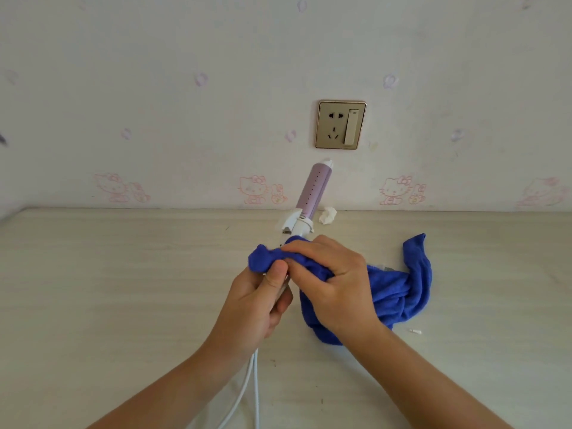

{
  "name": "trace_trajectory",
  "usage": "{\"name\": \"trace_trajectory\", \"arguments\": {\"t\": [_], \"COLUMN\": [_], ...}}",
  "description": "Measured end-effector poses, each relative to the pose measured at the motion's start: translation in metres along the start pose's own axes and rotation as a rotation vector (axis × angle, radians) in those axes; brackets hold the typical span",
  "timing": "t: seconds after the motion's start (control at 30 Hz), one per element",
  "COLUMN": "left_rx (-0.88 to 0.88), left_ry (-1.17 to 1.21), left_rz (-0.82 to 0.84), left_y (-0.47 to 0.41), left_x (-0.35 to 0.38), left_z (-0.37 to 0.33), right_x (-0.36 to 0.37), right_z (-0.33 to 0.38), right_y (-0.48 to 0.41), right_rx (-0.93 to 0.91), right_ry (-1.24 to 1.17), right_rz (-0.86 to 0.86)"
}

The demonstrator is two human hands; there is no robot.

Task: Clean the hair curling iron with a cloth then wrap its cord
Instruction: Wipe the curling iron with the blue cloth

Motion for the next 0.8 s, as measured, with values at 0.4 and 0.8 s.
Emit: {"name": "trace_trajectory", "arguments": {"t": [0.4, 0.8], "left_rx": [0.196, 0.001], "left_ry": [-0.394, 0.035], "left_rz": [-0.164, -0.014], "left_y": [-0.003, 0.002], "left_x": [-0.009, -0.001], "left_z": [0.000, -0.005], "right_x": [-0.003, 0.000], "right_z": [0.002, 0.005], "right_y": [0.001, 0.005], "right_rx": [0.001, 0.032], "right_ry": [-0.025, -0.120], "right_rz": [-0.040, -0.045]}}
Point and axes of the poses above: each hand's wrist, its own y-axis away from the middle knuckle, its own x-axis out of the palm, z = x × y, the point moved 2 cm from there along -y, towards the middle knuckle, and after that the axes turned 14 degrees about -y, right-handed, at the moved point
